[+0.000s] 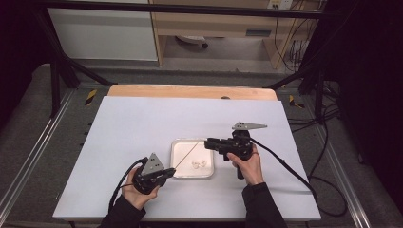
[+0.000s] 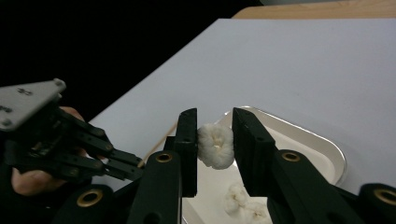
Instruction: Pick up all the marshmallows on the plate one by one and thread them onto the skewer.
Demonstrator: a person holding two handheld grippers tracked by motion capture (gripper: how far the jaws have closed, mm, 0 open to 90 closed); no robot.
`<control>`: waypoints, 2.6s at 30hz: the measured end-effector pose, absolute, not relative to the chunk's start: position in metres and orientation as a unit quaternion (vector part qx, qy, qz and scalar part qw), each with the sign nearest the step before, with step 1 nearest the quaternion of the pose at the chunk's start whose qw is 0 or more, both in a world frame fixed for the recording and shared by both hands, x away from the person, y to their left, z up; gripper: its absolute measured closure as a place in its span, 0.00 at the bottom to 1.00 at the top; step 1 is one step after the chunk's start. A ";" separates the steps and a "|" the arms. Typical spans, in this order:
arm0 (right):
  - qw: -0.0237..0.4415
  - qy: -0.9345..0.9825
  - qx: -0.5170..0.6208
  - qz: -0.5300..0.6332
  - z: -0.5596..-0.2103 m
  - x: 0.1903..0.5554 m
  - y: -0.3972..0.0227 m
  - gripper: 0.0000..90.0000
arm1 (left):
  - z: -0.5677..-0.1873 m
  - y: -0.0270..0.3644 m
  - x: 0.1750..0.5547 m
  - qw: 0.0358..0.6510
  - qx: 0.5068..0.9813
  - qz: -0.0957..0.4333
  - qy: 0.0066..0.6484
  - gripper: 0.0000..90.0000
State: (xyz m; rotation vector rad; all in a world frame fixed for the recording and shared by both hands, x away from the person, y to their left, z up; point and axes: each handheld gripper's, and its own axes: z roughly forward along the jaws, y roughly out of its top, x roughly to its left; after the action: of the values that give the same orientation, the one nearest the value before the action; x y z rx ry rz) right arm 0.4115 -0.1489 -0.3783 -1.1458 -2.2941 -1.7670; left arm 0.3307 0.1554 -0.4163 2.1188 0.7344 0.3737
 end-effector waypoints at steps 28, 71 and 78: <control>0.095 -0.694 -0.355 -0.620 -0.371 0.411 -0.150 0.81 | -0.413 0.149 0.322 0.445 0.841 0.158 0.264 0.98; 0.085 -0.697 -0.354 -0.617 -0.388 0.394 -0.135 0.85 | -0.421 0.137 0.318 0.451 0.835 0.147 0.280 0.99; 0.094 -0.704 -0.354 -0.609 -0.391 0.393 -0.134 0.86 | -0.418 0.133 0.319 0.467 0.827 0.142 0.279 0.99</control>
State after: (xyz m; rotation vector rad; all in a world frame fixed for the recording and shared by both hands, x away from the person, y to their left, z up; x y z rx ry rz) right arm 0.3931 -0.1338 -0.3909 -1.0502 -2.0879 -1.8067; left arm 0.3189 0.1333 -0.4175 2.0296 0.6859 0.3482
